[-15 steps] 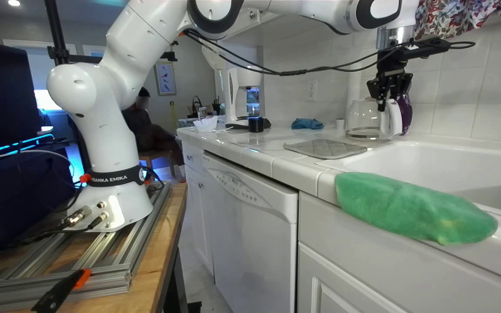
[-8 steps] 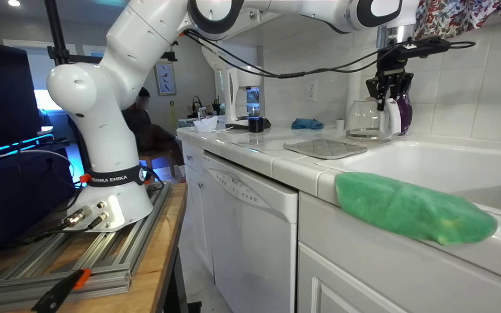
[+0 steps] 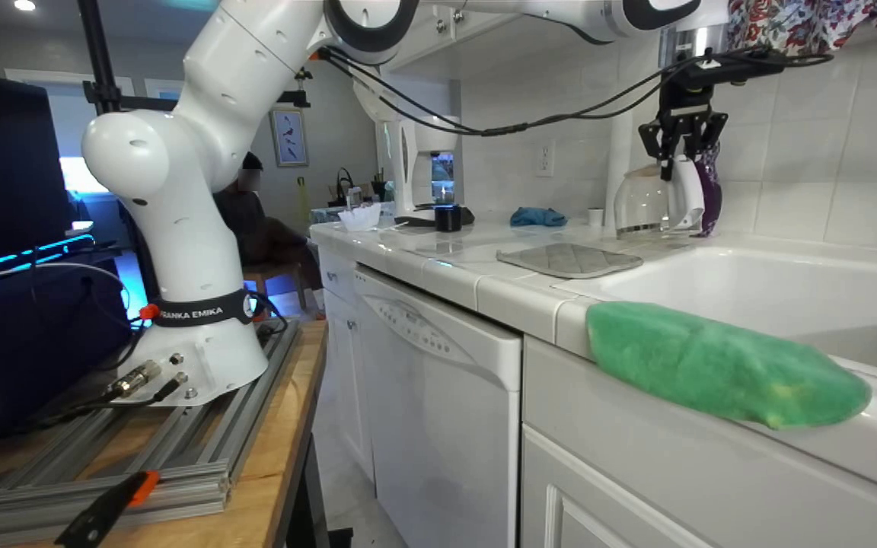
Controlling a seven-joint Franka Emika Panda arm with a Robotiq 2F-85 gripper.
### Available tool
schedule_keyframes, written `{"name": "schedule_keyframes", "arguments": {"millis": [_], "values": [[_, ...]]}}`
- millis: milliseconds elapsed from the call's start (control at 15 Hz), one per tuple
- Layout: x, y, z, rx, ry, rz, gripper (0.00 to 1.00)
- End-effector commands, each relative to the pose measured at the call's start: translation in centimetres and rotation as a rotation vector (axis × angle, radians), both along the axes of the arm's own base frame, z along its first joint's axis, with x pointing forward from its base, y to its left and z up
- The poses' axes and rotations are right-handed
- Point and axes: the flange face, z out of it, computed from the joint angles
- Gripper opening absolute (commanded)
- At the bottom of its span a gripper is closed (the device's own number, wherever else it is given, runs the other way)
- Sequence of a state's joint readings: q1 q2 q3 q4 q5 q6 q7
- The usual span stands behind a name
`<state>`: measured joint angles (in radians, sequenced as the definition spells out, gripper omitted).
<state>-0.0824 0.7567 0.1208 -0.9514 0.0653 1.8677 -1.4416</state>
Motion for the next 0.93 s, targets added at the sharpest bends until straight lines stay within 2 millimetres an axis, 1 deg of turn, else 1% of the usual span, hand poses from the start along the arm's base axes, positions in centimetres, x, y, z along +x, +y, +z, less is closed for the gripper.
{"name": "schedule_keyframes", "arguments": {"millis": [0, 200, 467, 733, 867], "values": [[-0.5, -0.4, 1.5, 0.03, 0.006, -0.053, 0.09], [-0.4, -0.5, 1.0, 0.019, 0.019, -0.08, 0.09], [-0.2, -0.2, -0.3, 0.006, 0.043, -0.096, 0.09], [0.3, 0.1, -2.7, 0.01, 0.063, -0.096, 0.09], [0.4, 0.0, -3.3, 0.003, 0.072, -0.099, 0.09]]}}
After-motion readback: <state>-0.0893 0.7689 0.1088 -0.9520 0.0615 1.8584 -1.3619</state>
